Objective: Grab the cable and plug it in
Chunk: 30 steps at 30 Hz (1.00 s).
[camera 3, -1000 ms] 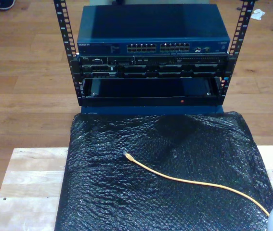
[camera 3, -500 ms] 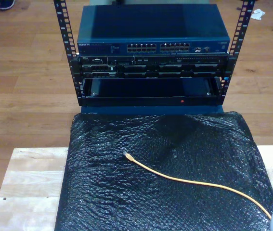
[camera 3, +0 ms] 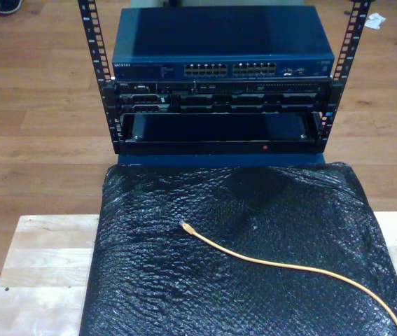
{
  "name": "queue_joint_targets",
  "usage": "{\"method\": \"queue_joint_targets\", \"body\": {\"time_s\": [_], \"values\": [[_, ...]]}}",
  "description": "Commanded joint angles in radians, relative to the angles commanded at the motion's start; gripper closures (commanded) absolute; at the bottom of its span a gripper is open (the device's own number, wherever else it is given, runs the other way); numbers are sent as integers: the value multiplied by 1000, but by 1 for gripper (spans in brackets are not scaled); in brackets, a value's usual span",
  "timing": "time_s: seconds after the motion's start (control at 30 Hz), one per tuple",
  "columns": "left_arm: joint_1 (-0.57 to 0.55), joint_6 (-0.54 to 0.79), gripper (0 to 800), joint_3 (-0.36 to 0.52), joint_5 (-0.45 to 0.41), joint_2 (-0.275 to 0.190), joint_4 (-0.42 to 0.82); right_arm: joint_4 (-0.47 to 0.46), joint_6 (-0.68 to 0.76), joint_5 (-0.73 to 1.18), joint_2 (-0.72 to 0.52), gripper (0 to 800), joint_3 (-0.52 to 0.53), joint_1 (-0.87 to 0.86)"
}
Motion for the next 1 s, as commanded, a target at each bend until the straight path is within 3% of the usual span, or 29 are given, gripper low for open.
{"method": "queue_joint_targets", "body": {"time_s": [0.23, 0.43, 0.6, 1.0], "values": [[-149, -175, 0, -37, 3, 0, -15, 8, 181, 37, 49, 2, -74, 95], [-226, -265, 0, -41, 8, 2, -89, 77, 296, 140, 91, 2, -150, 114], [-282, -348, 0, -43, 29, 0, -143, 192, 367, 259, 106, 3, -210, 114], [-404, -549, 0, -80, 21, 0, -245, 241, 560, 319, 98, 3, -284, 233]]}}
